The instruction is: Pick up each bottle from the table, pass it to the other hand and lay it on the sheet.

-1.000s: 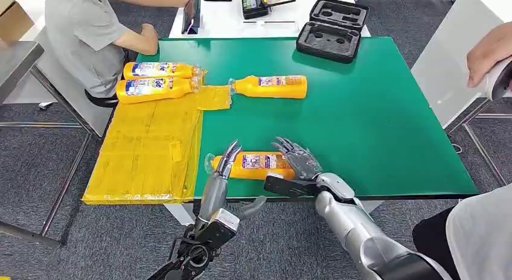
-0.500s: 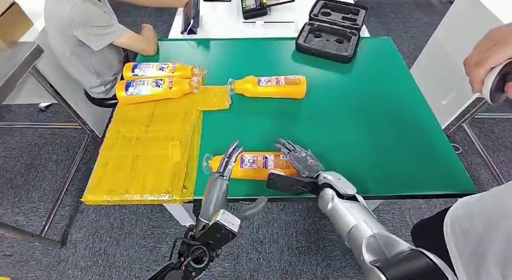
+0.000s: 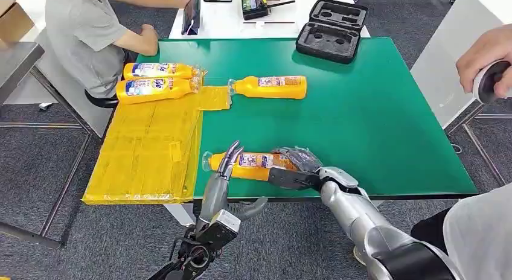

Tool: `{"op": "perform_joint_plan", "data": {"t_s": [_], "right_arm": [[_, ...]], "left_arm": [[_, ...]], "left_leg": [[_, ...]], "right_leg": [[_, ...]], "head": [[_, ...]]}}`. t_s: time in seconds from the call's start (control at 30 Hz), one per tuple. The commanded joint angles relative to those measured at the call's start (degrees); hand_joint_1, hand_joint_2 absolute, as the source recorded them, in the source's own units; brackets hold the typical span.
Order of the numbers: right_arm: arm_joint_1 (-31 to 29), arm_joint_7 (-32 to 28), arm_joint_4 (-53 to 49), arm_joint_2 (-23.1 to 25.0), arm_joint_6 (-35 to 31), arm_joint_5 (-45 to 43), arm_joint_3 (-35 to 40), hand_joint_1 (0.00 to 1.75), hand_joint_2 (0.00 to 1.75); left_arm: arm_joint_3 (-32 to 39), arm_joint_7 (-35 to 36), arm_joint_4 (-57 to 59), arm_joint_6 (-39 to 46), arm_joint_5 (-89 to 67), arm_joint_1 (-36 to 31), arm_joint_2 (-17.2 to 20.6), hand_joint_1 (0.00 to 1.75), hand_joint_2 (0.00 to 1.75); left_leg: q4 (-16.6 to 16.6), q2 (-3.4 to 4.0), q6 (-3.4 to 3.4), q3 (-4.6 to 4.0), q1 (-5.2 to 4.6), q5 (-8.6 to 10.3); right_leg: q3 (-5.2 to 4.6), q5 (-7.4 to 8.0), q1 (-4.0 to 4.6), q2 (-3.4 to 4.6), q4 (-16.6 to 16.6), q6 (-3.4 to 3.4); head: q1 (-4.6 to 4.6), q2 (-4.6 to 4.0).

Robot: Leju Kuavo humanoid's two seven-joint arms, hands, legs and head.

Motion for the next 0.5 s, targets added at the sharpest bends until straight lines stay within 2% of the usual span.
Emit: {"op": "perform_joint_plan", "data": {"t_s": [0.03,0.2,0.33,0.4,0.5], "right_arm": [[-0.36,0.74,5.0,-1.15,1.49,-0.65,1.29,1.75,1.75],[1.43,-3.89,3.76,-1.14,-0.43,-5.88,-3.28,1.75,1.75],[2.95,-6.75,2.75,-1.24,-3.94,-8.4,-5.59,1.75,1.75],[4.59,-9.72,1.29,-0.78,-8.06,-11.74,-8.76,1.75,1.75],[7.14,-9.75,-3.55,-0.63,-9.68,-16.78,-9.57,1.75,1.75]], "left_arm": [[-2.21,0.15,2.58,-0.2,-0.24,-2.13,0.62,0.0,1.75],[-1.75,0.15,0.02,2.79,-0.27,-1.44,0.8,0.0,1.75],[-0.51,0.15,-5.3,7.0,2.06,-0.14,1.24,0.0,1.75],[1.36,0.15,-10.33,10.79,4.96,1.0,1.25,0.0,1.75],[3.9,0.15,-12.5,11.17,6.02,1.86,0.66,0.0,1.75]], "left_leg": [[-0.01,-0.12,-0.08,0.08,0.09,0.0],[-0.01,-0.18,-0.1,0.07,0.12,0.01],[0.02,-0.12,-0.07,0.03,0.08,-0.01],[0.04,-0.11,-0.1,0.02,0.13,-0.02],[0.05,-0.1,-0.11,-0.02,0.13,-0.04]], "right_leg": [[0.16,0.0,0.1,-0.13,-0.09,-0.09],[0.19,-0.01,0.11,-0.19,-0.1,-0.1],[0.12,-0.02,0.07,-0.13,-0.05,-0.08],[0.13,-0.01,0.13,-0.12,-0.08,-0.11],[0.11,-0.02,0.12,-0.1,-0.06,-0.11]], "head": [[0.0,0.0],[0.0,0.0],[0.0,0.0],[0.0,0.0],[0.0,0.0]]}}
